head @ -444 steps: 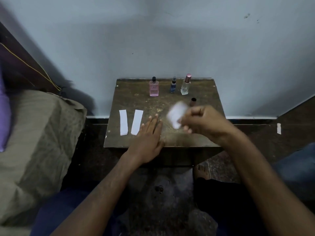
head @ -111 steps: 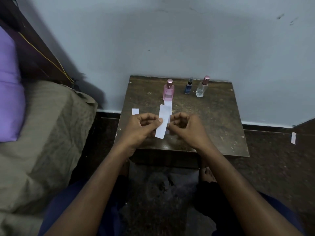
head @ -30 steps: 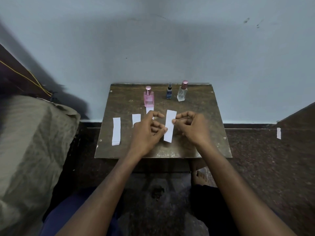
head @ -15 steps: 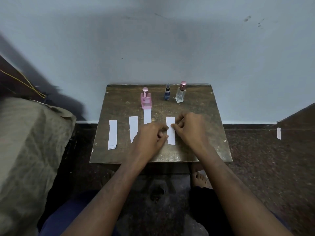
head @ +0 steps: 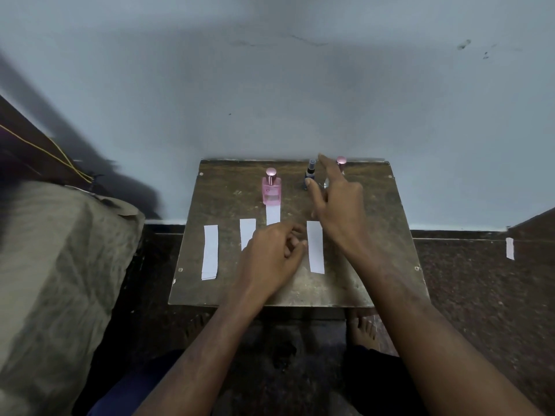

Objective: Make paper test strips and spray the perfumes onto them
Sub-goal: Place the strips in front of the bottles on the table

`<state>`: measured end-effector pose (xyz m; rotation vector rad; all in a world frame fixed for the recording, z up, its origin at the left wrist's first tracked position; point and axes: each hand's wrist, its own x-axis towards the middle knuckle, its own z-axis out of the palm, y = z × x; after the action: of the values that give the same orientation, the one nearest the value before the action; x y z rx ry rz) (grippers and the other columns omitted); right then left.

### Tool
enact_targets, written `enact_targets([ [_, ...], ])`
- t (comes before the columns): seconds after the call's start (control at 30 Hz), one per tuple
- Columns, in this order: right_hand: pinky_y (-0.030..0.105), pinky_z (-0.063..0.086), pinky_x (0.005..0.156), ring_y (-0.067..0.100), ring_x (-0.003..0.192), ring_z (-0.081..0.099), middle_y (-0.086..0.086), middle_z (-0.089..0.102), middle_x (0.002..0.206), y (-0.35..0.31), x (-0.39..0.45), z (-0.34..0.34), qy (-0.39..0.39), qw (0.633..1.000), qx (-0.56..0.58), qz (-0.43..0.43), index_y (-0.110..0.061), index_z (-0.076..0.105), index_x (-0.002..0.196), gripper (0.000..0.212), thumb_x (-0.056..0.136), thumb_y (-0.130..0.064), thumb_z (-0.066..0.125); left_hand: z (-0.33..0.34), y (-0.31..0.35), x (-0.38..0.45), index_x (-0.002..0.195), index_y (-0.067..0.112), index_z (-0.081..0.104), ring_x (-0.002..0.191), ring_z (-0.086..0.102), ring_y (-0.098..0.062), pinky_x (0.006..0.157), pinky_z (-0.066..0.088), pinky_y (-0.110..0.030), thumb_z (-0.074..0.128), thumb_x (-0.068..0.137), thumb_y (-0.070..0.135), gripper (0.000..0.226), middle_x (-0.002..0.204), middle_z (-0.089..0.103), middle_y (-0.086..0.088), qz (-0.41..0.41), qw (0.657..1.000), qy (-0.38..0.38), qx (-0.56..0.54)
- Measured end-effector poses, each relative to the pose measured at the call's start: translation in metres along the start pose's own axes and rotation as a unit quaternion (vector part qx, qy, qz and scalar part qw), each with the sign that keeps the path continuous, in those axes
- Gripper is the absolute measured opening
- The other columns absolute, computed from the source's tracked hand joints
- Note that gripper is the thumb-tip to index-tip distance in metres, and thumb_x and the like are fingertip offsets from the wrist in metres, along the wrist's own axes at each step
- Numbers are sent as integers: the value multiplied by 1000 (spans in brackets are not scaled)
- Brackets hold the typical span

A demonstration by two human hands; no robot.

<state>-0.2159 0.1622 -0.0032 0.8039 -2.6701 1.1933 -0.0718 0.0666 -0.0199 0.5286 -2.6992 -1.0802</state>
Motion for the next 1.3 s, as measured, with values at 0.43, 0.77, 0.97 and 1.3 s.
enact_targets([
  [0.43, 44, 58, 62, 32, 67, 68, 11, 69, 79, 8, 22, 30, 11, 999, 24, 37, -12, 58, 111, 12, 105, -23, 59, -14, -10, 14, 107, 32, 75, 72, 64, -4, 66, 51, -20, 71, 94, 29, 14, 81, 68, 18, 34, 999, 13, -14],
  [0.77, 13, 38, 53, 3, 52, 55, -11, 61, 64, -12, 0, 6, 6, 999, 15, -31, -9, 66, 105, 11, 101, -19, 69, -25, -4, 11, 113, 20, 75, 81, 66, -3, 70, 47, -9, 77, 96, 22, 17, 97, 72, 12, 54, 990, 112, -72],
  [0.97, 21, 54, 61, 2, 64, 71, -13, 75, 72, -24, -48, -32, -66, 993, 87, 53, -29, 78, 95, 6, 92, -33, 81, -28, 4, 9, 135, 18, 69, 114, 66, -6, 96, 55, -22, 80, 93, 23, 44, 129, 72, 4, 123, 984, 114, -56],
  [1.3, 21, 59, 72, 6, 81, 78, -10, 82, 82, -39, -92, -53, -19, 954, 238, 182, -20, 85, 101, 16, 88, -27, 86, -29, 17, -6, 119, 14, 76, 98, 76, 4, 86, 62, -24, 82, 92, 17, 27, 110, 80, 11, 114, 973, 48, -195],
])
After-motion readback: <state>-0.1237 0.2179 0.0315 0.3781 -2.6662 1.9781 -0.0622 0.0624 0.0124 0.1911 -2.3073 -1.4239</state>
